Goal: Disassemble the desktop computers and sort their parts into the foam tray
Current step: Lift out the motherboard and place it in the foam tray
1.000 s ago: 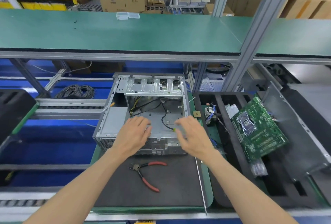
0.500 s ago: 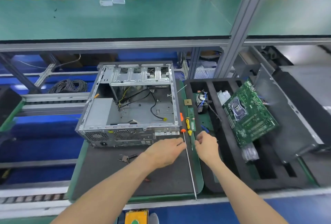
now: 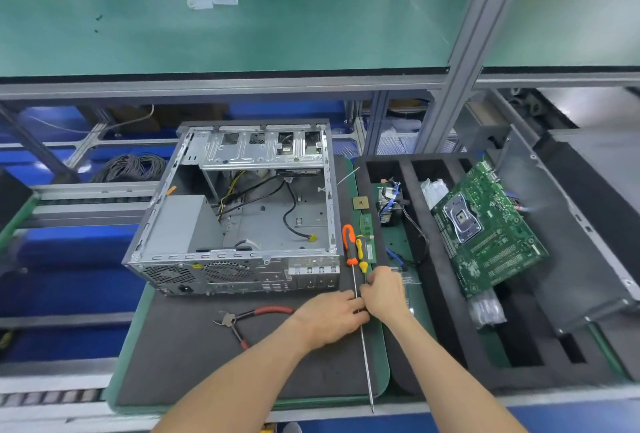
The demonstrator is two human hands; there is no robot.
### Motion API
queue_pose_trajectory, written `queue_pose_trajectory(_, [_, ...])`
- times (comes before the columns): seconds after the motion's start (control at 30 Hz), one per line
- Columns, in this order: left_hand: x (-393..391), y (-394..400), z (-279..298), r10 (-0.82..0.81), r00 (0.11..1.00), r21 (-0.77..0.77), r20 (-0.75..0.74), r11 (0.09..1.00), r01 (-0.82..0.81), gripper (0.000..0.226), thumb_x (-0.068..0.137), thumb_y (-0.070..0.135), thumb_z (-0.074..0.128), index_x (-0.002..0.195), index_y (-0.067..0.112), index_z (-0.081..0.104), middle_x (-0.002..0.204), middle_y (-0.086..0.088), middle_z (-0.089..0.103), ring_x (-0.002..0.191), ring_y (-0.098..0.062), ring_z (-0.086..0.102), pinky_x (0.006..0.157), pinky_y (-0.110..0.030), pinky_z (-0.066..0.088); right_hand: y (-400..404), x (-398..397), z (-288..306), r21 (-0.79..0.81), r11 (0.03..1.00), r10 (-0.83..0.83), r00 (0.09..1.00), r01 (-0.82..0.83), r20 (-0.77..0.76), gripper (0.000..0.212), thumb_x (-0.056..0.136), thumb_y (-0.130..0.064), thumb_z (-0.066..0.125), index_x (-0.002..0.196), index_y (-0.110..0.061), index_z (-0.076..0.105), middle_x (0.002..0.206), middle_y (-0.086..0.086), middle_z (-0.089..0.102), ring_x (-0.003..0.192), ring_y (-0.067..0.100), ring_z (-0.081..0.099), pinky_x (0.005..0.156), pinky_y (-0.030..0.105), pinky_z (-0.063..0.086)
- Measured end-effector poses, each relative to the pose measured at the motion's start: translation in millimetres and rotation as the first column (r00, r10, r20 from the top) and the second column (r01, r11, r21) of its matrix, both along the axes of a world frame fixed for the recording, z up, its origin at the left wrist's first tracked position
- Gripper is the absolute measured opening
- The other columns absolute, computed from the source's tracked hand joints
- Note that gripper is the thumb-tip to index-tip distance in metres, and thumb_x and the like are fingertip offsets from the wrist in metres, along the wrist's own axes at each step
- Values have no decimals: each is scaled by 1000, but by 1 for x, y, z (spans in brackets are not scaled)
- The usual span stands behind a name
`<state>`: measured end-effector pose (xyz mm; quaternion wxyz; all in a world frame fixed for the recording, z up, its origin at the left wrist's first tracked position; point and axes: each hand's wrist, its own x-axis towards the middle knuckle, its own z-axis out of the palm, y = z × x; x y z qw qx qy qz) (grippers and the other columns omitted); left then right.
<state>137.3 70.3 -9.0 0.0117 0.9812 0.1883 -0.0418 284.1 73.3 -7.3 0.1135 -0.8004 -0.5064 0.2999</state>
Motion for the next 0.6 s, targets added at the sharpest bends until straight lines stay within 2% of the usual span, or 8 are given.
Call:
queue_pose_trajectory(0.07, [2, 4, -3, -104, 994, 40, 26, 994, 103, 21, 92, 10, 53, 108, 12, 67, 109, -5, 66, 96, -24, 62, 78, -33, 52, -3, 4, 2, 0, 1000, -2, 1000, 2, -27, 40, 84, -8, 62, 60, -15, 31, 64, 6, 33, 64, 26, 34, 49, 34, 22])
queue_pose_trajectory(0.17, [4, 12, -4, -237, 971, 181, 14, 956, 231, 2, 84, 29, 69, 86, 29, 70, 83, 12, 66, 80, -10, 61, 70, -21, 46, -7, 15, 6, 24, 1000, 10, 998, -8, -64, 45, 84, -11, 65, 56, -15, 30, 61, 5, 29, 63, 22, 25, 52, 36, 20])
queue_pose_trajectory(0.23, [6, 16, -5, -275, 960, 206, 51, 944, 259, 3, 87, 29, 69, 87, 28, 67, 81, 11, 63, 81, -12, 59, 71, -23, 46, -10, 23, 6, 31, 1000, 7, 995, -4, -97, 35, 88, -12, 64, 61, -11, 41, 65, 8, 38, 63, 23, 32, 55, 35, 27])
queue_pose_trajectory(0.3, [7, 18, -6, -307, 950, 212, 64, 934, 287, 2, 94, 25, 63, 95, 25, 65, 83, 9, 62, 82, -14, 58, 76, -26, 49, -13, 30, 7, 44, 999, 3, 992, 3, -127, 24, 91, -12, 62, 71, -3, 52, 69, 12, 55, 66, 27, 50, 62, 32, 42])
queue_pose_trajectory(0.37, [10, 20, -7, -350, 935, 200, 63, 922, 332, 8, 96, 21, 60, 102, 24, 65, 87, 6, 63, 81, -16, 57, 77, -27, 50, -17, 36, 7, 83, 996, -5, 988, 18, -153, 20, 93, -12, 60, 80, 3, 58, 78, 17, 68, 77, 32, 65, 72, 35, 52])
queue_pose_trajectory(0.43, [14, 19, -7, -391, 918, 182, 57, 909, 376, 12, 98, 20, 58, 106, 25, 66, 91, 3, 64, 81, -18, 56, 73, -28, 50, -21, 42, 10, 140, 990, -2, 986, 26, -166, 19, 92, -12, 59, 76, -2, 55, 74, 14, 65, 76, 33, 66, 72, 39, 54])
queue_pose_trajectory(0.5, [21, 12, -8, -423, 904, 205, 64, 892, 403, 17, 101, 21, 52, 107, 27, 66, 93, 4, 63, 82, -19, 54, 73, -29, 49, -25, 48, 14, 188, 982, -5, 986, 37, -167, 23, 90, -12, 60, 71, -10, 47, 66, 10, 58, 67, 31, 61, 68, 41, 53])
queue_pose_trajectory(0.6, [36, -11, -10, -464, 882, 232, 83, 870, 436, 21, 102, 23, 45, 105, 28, 65, 95, 7, 62, 83, -18, 53, 75, -30, 44, -30, 59, 20, 246, 969, 5, 991, 29, -135, 24, 90, -15, 61, 72, -11, 46, 65, 12, 60, 60, 29, 52, 59, 36, 45])
